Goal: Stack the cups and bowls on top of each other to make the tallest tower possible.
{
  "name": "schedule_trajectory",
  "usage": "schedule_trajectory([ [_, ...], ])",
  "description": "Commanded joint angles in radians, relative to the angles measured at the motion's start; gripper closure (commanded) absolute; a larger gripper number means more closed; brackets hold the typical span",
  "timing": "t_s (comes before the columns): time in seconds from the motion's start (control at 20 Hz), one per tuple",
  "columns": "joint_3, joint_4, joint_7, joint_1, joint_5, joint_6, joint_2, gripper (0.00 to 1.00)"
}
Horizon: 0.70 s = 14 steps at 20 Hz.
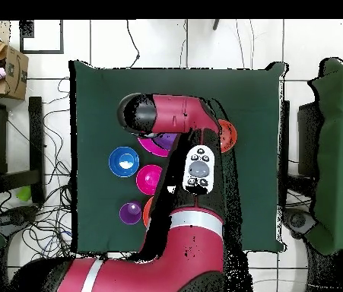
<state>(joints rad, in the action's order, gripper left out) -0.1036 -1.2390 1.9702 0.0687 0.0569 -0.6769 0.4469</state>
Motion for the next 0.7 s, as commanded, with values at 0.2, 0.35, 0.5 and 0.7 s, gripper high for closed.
schedule_trajectory([
  [0.2,0.053,-0.071,0.009,0.002,0.070,0.086,-0.007,1.00],
  [0.35,0.058,-0.078,0.005,0.003,0.065,0.084,-0.013,1.00],
  [0.5,0.056,-0.083,0.002,0.003,0.066,0.085,-0.014,1.00],
  [0.7,0.054,-0.097,-0.001,0.004,0.070,0.091,-0.008,1.00],
])
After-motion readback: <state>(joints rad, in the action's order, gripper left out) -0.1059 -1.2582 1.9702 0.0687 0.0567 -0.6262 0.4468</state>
